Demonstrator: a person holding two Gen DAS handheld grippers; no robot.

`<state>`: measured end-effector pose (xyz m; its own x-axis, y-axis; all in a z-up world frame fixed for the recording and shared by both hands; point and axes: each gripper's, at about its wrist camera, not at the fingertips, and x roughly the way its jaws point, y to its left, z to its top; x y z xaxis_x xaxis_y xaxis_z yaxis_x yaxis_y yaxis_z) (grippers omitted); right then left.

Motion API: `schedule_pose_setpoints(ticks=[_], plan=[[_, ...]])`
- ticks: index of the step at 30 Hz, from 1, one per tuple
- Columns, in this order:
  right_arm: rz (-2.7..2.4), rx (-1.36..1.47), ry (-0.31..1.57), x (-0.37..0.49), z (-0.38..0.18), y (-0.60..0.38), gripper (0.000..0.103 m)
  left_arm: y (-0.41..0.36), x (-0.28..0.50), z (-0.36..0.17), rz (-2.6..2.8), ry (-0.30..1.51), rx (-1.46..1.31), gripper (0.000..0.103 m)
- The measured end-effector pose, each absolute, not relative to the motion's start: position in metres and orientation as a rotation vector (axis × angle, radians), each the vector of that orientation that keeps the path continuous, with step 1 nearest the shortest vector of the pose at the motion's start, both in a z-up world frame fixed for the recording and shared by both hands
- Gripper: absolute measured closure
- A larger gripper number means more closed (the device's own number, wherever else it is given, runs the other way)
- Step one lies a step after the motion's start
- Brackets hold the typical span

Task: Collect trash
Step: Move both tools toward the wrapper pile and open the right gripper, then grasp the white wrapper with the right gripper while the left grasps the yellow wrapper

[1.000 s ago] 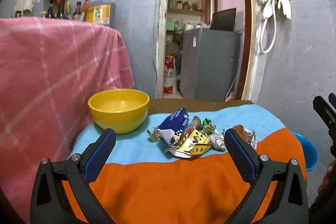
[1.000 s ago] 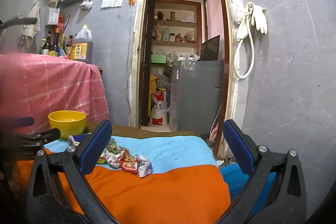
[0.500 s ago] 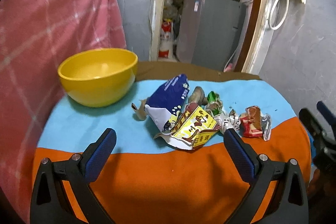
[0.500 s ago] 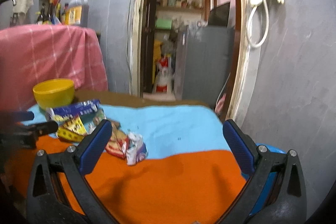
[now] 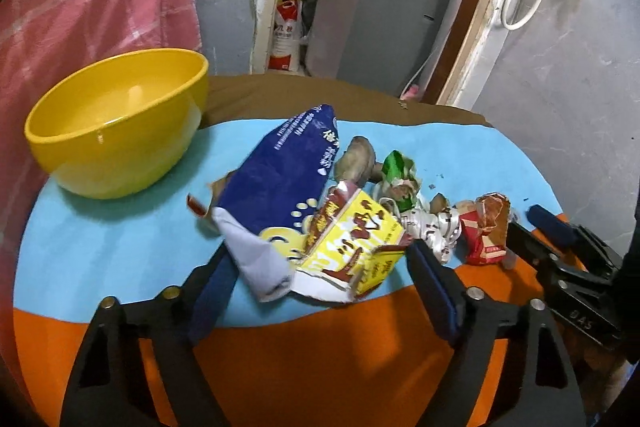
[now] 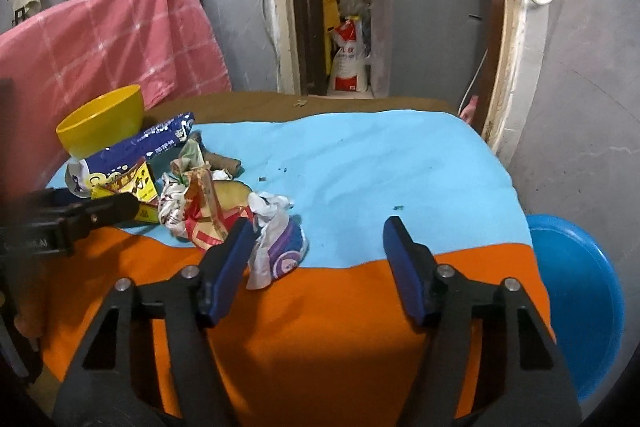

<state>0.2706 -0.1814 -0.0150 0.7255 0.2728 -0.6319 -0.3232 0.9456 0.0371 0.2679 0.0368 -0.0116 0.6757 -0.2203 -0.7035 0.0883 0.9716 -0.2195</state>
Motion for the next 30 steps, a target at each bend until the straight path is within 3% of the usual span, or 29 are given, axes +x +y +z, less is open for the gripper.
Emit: schedule_pose_setpoints(ticks=[6, 10, 13, 30], plan=[[0.387, -0.085, 0.744, 0.278, -0.022, -0.176, 0.033, 0.033, 0.270, -0.013, -0.194, 0.827, -0.196, 0.038], [0.408, -0.074, 0.757, 0.278, -0.024, -0.176, 0.052, 0.032, 0.268, -0.012, -0.199, 0.821, -0.201, 0.044], [0.416, -0.046, 0.749, 0.275, -0.024, -0.179, 0.057, 0.031, 0.264, -0.011, -0.209, 0.813, -0.209, 0.046], [0.380, 0.039, 0.631, 0.246, -0.013, -0.208, 0.061, 0.004, 0.226, -0.003, -0.267, 0.776, -0.179, 0.053]])
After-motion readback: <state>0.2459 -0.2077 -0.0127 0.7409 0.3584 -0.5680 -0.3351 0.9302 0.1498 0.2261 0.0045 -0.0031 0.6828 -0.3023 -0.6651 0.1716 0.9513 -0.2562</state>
